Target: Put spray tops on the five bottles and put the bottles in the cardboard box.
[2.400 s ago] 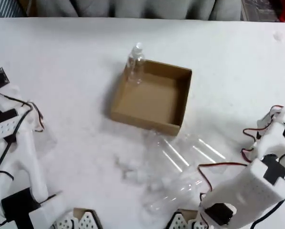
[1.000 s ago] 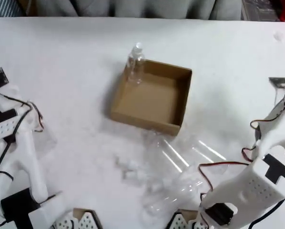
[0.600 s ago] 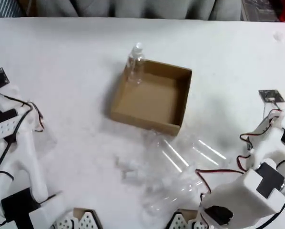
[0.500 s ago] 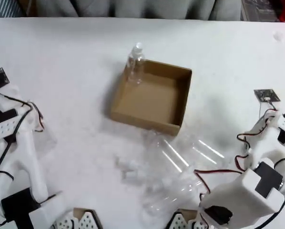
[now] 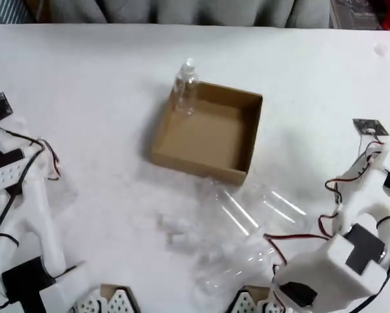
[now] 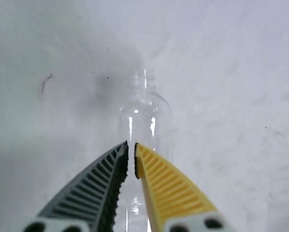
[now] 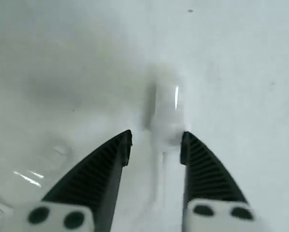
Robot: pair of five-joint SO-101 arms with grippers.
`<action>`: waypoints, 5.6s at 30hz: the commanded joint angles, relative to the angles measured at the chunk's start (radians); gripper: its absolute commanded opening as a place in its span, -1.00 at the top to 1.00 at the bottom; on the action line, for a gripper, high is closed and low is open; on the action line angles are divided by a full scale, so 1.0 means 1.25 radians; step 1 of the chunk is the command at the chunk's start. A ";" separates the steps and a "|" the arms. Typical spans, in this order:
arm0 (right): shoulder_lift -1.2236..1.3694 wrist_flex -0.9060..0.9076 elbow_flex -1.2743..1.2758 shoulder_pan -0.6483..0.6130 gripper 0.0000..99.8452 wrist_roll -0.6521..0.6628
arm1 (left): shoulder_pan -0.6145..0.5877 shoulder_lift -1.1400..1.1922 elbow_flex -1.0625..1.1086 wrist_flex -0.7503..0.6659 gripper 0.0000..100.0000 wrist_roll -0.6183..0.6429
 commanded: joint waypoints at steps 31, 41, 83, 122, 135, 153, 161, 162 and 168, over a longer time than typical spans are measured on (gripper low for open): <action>-0.562 -0.296 0.584 -0.245 0.92 -0.323 | -0.047 0.246 -0.340 0.203 0.58 0.093; -0.562 -0.298 0.592 -0.245 0.92 -0.323 | -0.037 0.385 -0.500 0.354 0.58 0.092; -0.560 -0.326 0.610 -0.244 0.92 -0.322 | -0.080 0.424 -0.392 0.223 0.95 0.118; -0.646 -0.252 0.711 -0.031 0.92 -0.151 | 0.123 0.077 -0.037 0.075 0.46 -0.173; -0.646 -0.292 0.745 -0.036 0.92 -0.097 | 0.144 0.224 -0.183 0.126 0.46 -0.169; -0.645 -0.293 0.745 -0.057 0.92 -0.092 | 0.152 0.220 -0.182 0.144 0.96 -0.227; -0.655 -0.263 0.697 -0.046 0.92 -0.097 | 0.208 0.217 -0.182 0.183 0.96 -0.292; -0.655 -0.249 0.676 -0.031 0.92 -0.096 | 0.209 0.212 -0.180 0.183 0.96 -0.292; -0.645 -0.212 0.528 0.050 0.87 -0.091 | 0.212 0.069 -0.059 0.118 0.96 -0.293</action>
